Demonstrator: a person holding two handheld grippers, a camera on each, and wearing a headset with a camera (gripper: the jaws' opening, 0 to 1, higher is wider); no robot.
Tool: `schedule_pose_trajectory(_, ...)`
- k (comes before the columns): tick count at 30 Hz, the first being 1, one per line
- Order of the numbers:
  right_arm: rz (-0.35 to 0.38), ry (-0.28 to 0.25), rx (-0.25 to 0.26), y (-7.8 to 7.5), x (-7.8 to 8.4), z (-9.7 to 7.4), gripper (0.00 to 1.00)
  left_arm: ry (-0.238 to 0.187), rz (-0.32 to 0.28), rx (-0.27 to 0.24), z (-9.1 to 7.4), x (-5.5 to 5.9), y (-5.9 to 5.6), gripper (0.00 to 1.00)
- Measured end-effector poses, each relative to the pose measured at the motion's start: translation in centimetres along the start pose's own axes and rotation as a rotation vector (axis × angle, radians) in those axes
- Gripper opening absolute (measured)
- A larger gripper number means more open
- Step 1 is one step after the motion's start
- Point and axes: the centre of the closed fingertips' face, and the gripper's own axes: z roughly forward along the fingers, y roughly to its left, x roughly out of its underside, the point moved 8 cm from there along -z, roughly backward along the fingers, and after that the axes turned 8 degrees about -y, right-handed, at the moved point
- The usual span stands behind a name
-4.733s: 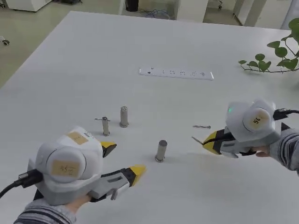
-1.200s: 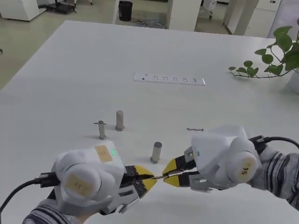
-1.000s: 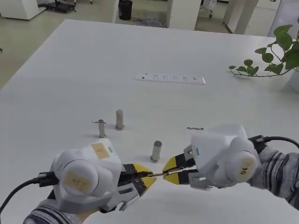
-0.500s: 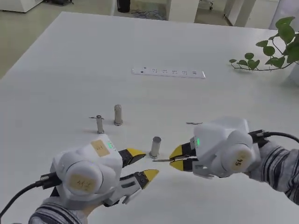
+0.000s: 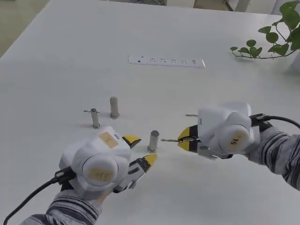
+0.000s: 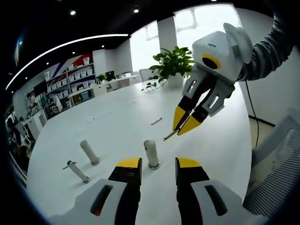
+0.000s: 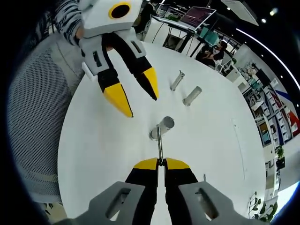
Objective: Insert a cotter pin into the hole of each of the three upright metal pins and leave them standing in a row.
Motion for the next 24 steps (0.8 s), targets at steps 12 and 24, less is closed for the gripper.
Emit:
schedule_pose_trajectory(12, 0.010, 0.025, 0.005, -0.8, 0.8, 1.2, 0.00, 0.041, -0.047, -0.063, 2.3, 1.4, 0.7, 0.25)
schedule_pose_trajectory(24, 0.019, 0.018, -0.007, -1.1, 0.8, 1.7, 0.00, 0.058, -0.087, -0.090, 4.3, 2.2, 0.6, 0.21)
